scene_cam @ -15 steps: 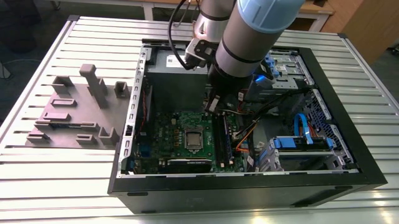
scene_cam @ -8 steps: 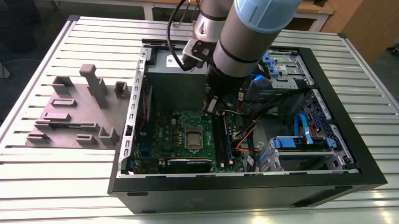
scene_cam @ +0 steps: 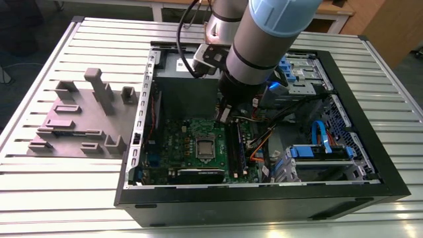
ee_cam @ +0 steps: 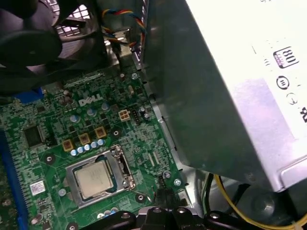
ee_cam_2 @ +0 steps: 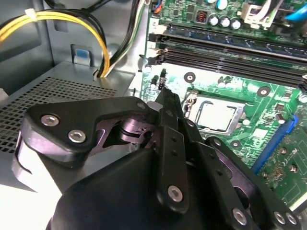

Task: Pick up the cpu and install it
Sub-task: 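Install the first cpu locking lever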

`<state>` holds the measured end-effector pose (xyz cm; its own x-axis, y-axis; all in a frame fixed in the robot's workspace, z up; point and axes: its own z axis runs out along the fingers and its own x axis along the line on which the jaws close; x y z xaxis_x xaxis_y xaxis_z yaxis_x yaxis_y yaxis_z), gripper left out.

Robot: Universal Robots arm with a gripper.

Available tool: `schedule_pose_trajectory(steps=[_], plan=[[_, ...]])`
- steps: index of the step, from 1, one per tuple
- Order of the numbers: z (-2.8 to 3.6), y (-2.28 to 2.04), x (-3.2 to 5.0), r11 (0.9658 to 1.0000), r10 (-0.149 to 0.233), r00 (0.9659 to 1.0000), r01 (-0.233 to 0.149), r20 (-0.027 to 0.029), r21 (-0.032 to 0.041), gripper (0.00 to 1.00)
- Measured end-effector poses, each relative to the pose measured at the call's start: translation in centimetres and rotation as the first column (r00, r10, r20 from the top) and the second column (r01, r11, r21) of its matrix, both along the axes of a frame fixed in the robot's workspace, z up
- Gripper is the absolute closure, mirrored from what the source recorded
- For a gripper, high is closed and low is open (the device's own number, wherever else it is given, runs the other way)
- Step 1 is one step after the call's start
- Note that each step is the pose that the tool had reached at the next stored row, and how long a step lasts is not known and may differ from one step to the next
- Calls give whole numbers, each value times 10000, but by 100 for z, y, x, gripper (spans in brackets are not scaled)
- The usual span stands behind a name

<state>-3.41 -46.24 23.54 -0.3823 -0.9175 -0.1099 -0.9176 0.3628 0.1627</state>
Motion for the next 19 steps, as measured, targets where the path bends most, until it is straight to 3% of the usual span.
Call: schedule_pose_trajectory(steps=[5, 10, 15, 19], plan=[[0, -51, -16, 10000, 28, 10000, -28, 11, -24, 89], [17, -72, -50, 9999, 132, 9999, -132, 95, -26, 89], [21, -85, -55, 9986, 536, 9984, -536, 189, -27, 89], [21, -114, -66, 9970, 778, 9967, -777, 213, -29, 89]])
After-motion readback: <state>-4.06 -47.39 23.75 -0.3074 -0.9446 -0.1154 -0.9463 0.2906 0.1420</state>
